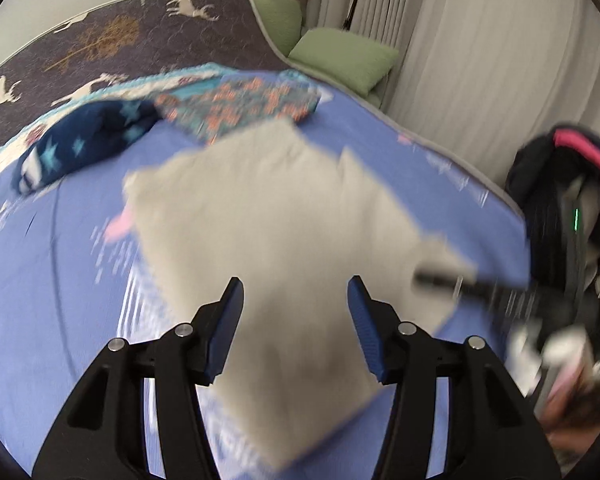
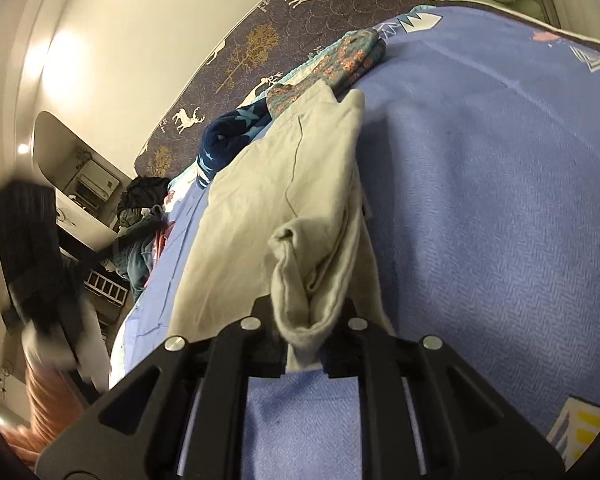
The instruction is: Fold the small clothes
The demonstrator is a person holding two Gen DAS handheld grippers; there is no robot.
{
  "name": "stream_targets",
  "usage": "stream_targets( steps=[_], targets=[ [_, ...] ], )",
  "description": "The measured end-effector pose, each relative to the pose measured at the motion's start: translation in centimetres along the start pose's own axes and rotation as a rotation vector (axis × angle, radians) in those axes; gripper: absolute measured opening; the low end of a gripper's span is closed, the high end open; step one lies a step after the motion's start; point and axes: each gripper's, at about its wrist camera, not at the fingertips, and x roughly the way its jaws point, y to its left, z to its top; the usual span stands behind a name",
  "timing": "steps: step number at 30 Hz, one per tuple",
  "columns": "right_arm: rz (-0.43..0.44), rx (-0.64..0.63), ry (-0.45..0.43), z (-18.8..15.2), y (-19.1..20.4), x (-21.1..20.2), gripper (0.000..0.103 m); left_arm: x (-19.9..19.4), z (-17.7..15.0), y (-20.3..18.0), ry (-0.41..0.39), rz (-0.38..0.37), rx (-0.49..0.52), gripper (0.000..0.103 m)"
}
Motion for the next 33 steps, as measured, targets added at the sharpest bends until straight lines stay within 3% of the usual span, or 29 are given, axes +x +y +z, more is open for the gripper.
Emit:
stream_targets(
  steps=[6,9,14,18,19,22,24,26,27,29,31,33],
  targets=[
    [-0.052,0.014,0.012,-0.8,-0.6,-1.3,0.011,-0.4,-5.7,3.2,0.060,0.059,-0.111,0.055],
    [-0.070,0.059,0.014,-1.4,-1.6,-2.2,0.010,-0.2,-7.3,4.6,0.074,0.066,-0.165,0.061],
    [-0.177,-0.066,-0.081,-0.7,1.5,-4.5,0.014,-0.8,-7.1,4.6,0.047,0.068,-0.159,0.061],
    [-0.136,-0.205,-0.141,0.0,5.0,-5.0,0.019,-1.5,-6.3,4.1,-0.005,0.016,-0.162,0.061],
    [-0.119,-0.228,-0.139,0.0,5.5,-4.6,0.026,-1.4,-6.1,4.0,-0.013,0.006,-0.162,0.061],
    [-0.097,-0.245,-0.101,0.0,5.7,-2.9,0.027,0.3,-6.5,4.4,0.027,0.034,-0.179,0.061],
    [-0.178,-0.188,-0.032,0.0,3.8,-0.9,0.027,1.2,-7.2,4.9,0.041,0.017,-0.219,0.061],
    [-0.244,-0.143,-0.002,-0.4,1.6,0.2,0.006,0.9,-7.7,5.1,0.004,-0.007,-0.224,0.062],
    [-0.229,-0.144,-0.020,-0.5,1.1,0.0,0.000,0.9,-7.8,5.2,0.000,-0.014,-0.225,0.062],
    [-0.231,-0.148,-0.022,-0.6,0.9,-0.4,0.000,1.0,-7.8,5.4,0.000,-0.031,-0.229,0.064],
    [-0.292,-0.214,-0.021,-0.8,2.1,-0.1,0.000,1.3,-7.6,5.3,0.008,-0.049,-0.215,0.072],
    [-0.348,-0.278,-0.028,-1.2,3.3,0.4,0.002,1.7,-7.4,4.6,0.019,-0.055,-0.174,0.086]
  ],
)
